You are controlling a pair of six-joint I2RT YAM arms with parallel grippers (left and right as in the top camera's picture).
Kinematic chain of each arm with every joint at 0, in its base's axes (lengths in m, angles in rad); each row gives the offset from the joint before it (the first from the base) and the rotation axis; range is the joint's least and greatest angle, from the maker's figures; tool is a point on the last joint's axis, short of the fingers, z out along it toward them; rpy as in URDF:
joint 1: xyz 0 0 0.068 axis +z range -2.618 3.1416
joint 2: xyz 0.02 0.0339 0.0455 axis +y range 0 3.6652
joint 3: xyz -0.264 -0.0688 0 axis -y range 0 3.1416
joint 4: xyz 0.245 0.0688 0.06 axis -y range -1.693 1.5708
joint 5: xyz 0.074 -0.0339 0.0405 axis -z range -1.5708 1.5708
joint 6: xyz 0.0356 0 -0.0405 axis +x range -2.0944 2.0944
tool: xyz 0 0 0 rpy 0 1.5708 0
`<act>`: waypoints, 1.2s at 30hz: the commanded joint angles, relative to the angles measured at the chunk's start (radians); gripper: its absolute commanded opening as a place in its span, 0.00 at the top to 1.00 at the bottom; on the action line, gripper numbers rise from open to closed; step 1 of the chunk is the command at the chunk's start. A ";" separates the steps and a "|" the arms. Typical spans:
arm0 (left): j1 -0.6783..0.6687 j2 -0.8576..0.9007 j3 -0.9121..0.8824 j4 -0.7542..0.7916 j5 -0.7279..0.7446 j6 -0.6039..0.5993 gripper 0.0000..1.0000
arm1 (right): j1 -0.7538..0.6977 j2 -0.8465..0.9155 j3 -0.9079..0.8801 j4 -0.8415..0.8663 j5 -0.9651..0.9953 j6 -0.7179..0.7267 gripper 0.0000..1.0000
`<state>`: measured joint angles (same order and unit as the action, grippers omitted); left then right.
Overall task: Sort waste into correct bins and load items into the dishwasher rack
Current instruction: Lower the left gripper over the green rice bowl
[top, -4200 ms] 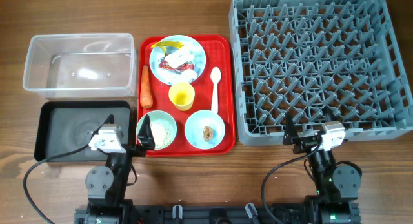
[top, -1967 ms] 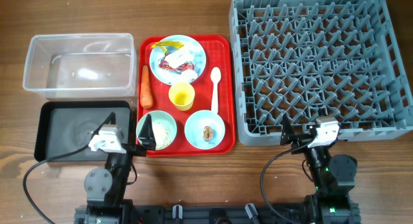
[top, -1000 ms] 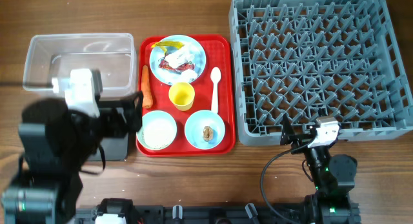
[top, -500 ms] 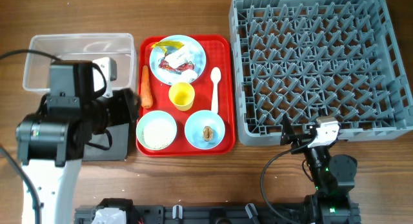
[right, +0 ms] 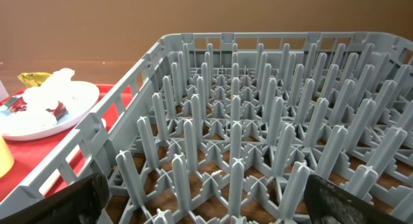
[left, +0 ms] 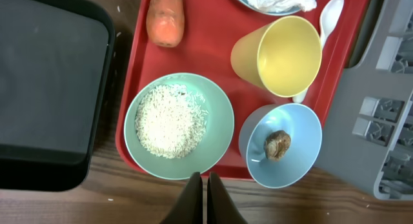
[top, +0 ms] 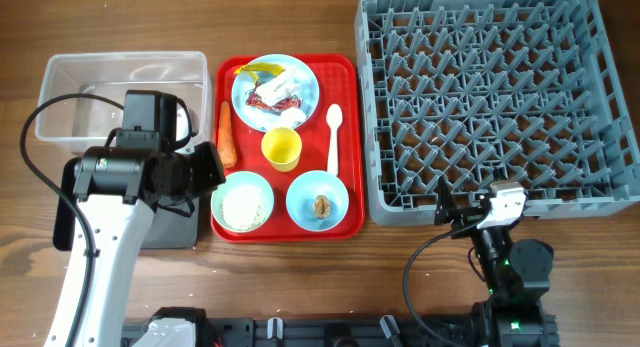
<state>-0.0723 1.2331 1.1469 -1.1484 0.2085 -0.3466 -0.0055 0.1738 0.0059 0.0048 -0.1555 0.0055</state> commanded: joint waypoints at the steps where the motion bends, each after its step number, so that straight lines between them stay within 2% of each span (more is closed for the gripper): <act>1: -0.004 0.000 -0.008 0.056 0.019 -0.002 0.96 | -0.003 -0.002 -0.001 0.006 0.007 -0.005 0.00; 9: -0.023 0.011 -0.018 0.055 0.000 -0.014 0.96 | -0.003 -0.002 -0.001 0.006 0.006 -0.005 0.00; 18: -0.347 0.013 -0.018 0.027 -0.221 -0.189 0.96 | -0.003 -0.002 -0.001 0.006 0.007 -0.005 0.00; 21: -0.431 0.014 -0.018 0.027 -0.317 -0.253 0.96 | -0.003 -0.002 -0.001 0.006 0.006 -0.005 0.00; 23: -0.461 0.019 -0.018 0.031 -0.323 -0.294 0.96 | -0.003 -0.002 -0.001 0.006 0.007 -0.005 0.00; 32: -0.499 0.214 -0.018 0.061 -0.365 -0.324 0.96 | -0.003 -0.002 -0.001 0.006 0.007 -0.005 0.00; 36: -0.466 0.231 -0.016 0.062 -0.379 -0.320 0.95 | -0.003 -0.002 -0.001 0.006 0.006 -0.005 0.00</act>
<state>-0.5636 1.4670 1.1339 -1.0908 -0.1360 -0.6502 -0.0055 0.1741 0.0059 0.0048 -0.1555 0.0055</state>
